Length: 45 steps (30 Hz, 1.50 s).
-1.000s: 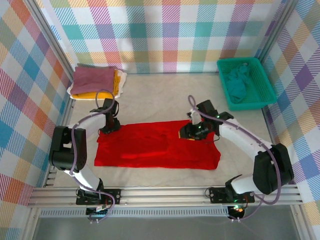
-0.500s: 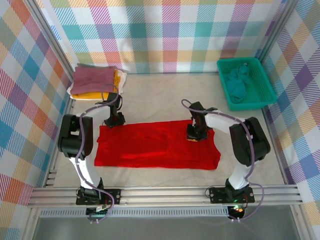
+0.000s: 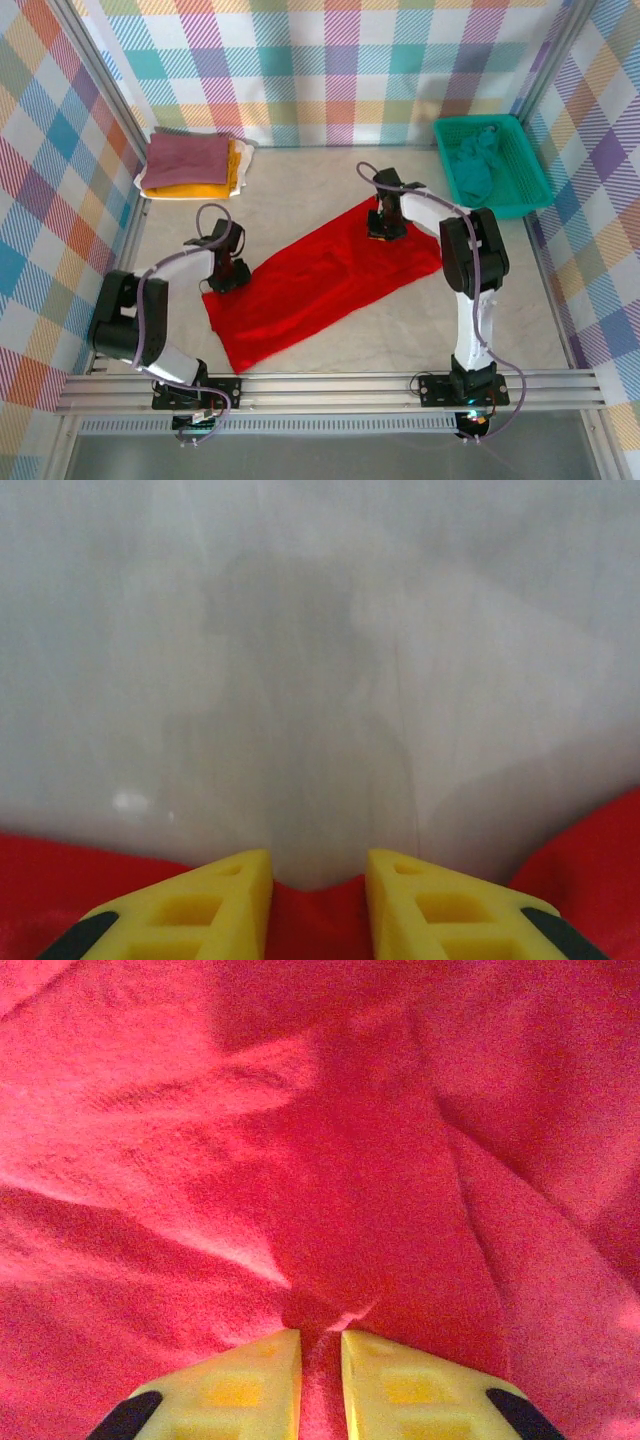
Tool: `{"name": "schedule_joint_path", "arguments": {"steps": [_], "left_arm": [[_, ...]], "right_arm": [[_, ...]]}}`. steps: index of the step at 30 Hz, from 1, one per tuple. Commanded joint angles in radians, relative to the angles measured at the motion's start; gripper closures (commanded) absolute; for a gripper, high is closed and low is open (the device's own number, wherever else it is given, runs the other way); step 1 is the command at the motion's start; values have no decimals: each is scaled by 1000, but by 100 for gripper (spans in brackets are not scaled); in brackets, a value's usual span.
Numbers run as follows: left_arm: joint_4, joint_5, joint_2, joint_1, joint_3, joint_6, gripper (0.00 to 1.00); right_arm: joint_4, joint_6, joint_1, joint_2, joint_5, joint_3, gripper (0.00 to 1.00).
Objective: Fold and stack the t-shirts
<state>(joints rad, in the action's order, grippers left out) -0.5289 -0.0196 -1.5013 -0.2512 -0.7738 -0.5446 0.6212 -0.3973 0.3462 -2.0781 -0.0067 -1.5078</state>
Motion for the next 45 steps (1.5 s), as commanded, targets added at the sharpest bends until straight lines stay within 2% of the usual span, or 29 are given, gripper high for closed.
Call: {"name": "schedule_joint_path", "arguments": {"steps": [1, 4, 7, 10, 14, 17, 22, 26, 29, 32, 36, 41, 43, 45], "left_arm": [[-62, 52, 75, -58, 54, -108, 70], [-100, 40, 84, -100, 22, -91, 70], [-139, 3, 103, -103, -42, -60, 70], [-58, 25, 90, -102, -92, -6, 70], [-33, 4, -91, -102, -253, 97, 72], [-29, 17, -241, -102, -376, 152, 73], [21, 36, -362, -102, -396, 155, 73], [49, 51, -355, -102, -307, 124, 73], [68, 51, -285, -102, -200, 78, 73], [70, 71, -195, -103, -97, 25, 72], [54, 132, -87, -130, -1, -46, 72], [31, 209, 14, -221, 24, -95, 71], [27, 234, 36, -232, 14, -87, 71], [9, 217, 60, -233, -4, -64, 71]], "right_arm": [[23, 95, -68, -46, 22, -123, 75], [29, 115, -104, -1, -80, -153, 73], [-26, 63, -105, 147, -112, -27, 69], [-89, -30, -105, 247, -144, 125, 68], [-51, -86, -104, 193, -168, 148, 72], [-72, -123, -99, 162, -137, 173, 73], [-68, -123, -79, 54, -150, 121, 73], [-32, -94, -54, -64, -166, 6, 74], [-32, -94, -52, -161, -183, -97, 74], [-34, -95, -53, -273, -269, -251, 74], [4, -84, -54, -442, -358, -572, 74], [170, -37, -53, -624, -424, -1049, 73], [205, -35, -52, -606, -417, -1096, 73], [178, -44, -52, -518, -405, -1000, 72]]}}
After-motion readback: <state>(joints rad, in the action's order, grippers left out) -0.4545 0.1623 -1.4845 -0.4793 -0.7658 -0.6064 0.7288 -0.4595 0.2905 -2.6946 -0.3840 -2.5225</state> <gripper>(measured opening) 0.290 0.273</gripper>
